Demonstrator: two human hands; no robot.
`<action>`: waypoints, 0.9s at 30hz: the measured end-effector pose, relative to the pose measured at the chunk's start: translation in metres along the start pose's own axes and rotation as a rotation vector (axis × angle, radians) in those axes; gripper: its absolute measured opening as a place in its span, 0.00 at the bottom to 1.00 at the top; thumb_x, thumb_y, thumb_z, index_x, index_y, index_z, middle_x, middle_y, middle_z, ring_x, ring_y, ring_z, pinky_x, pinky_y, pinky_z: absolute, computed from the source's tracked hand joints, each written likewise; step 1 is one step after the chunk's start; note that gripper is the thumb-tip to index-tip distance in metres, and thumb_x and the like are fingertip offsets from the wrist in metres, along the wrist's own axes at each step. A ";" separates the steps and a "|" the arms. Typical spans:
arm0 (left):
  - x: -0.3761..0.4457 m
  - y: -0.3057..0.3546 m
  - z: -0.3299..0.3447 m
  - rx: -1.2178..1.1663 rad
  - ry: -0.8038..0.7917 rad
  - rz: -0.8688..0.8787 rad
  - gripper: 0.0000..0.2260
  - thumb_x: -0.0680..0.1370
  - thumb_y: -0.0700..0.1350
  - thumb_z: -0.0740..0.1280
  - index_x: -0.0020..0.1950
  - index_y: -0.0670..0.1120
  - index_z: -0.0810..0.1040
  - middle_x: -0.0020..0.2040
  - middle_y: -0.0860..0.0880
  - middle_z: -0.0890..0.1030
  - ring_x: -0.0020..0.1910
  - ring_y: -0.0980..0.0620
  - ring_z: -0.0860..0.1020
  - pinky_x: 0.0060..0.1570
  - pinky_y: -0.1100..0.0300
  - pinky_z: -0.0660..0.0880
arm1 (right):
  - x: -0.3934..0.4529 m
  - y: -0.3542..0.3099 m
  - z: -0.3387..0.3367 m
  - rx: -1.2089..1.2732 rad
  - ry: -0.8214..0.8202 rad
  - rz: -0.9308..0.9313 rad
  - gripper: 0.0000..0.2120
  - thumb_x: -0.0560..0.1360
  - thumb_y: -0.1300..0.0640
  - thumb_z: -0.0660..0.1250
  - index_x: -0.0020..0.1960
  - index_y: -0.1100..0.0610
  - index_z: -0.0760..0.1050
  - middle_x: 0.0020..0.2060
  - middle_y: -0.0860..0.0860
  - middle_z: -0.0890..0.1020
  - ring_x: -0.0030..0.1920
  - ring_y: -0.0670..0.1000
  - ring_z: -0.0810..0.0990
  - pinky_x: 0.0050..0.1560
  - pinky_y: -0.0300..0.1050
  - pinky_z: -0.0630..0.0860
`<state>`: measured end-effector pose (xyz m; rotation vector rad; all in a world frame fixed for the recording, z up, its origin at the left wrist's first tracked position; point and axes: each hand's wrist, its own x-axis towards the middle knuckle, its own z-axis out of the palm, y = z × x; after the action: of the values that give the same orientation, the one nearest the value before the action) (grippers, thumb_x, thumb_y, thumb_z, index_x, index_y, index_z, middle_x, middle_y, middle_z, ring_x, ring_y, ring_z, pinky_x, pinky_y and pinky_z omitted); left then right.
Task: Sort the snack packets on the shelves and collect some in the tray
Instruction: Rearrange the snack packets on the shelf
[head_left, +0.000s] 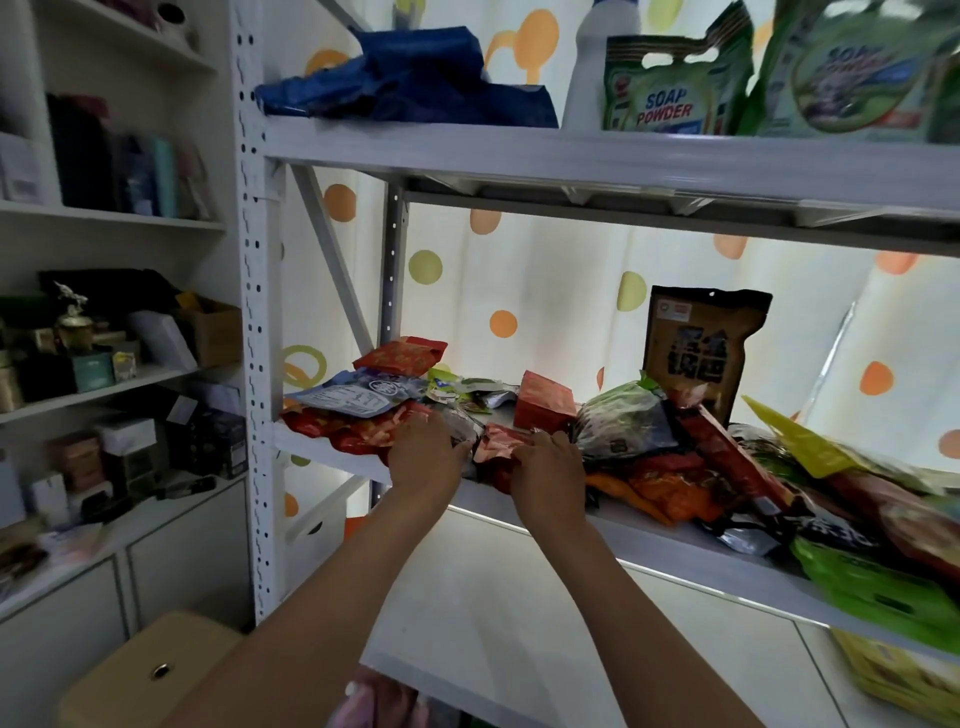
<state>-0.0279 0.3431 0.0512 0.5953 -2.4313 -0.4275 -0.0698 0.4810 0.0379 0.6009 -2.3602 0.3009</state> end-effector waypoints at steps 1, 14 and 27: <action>-0.001 0.000 0.001 0.074 -0.002 0.011 0.26 0.79 0.60 0.62 0.69 0.43 0.69 0.68 0.43 0.72 0.67 0.45 0.70 0.58 0.53 0.72 | 0.000 0.000 0.001 0.021 0.024 0.005 0.07 0.58 0.63 0.76 0.35 0.55 0.85 0.37 0.54 0.84 0.41 0.60 0.79 0.42 0.48 0.77; -0.007 -0.005 -0.023 -0.913 -0.040 -0.265 0.09 0.82 0.46 0.57 0.52 0.45 0.76 0.51 0.44 0.79 0.50 0.45 0.78 0.49 0.56 0.77 | -0.014 -0.015 -0.014 0.393 0.245 -0.031 0.12 0.69 0.64 0.68 0.50 0.59 0.85 0.44 0.55 0.82 0.46 0.59 0.77 0.45 0.49 0.77; -0.065 -0.079 -0.060 -1.144 -0.057 -0.459 0.03 0.75 0.40 0.71 0.44 0.41 0.82 0.44 0.40 0.83 0.43 0.42 0.84 0.32 0.58 0.80 | -0.097 -0.066 -0.015 0.375 0.371 -0.341 0.13 0.76 0.59 0.62 0.52 0.61 0.84 0.47 0.54 0.83 0.48 0.56 0.76 0.45 0.48 0.77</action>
<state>0.0806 0.2999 0.0330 0.5724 -1.6410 -1.8325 0.0353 0.4622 -0.0120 1.0132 -1.8187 0.6445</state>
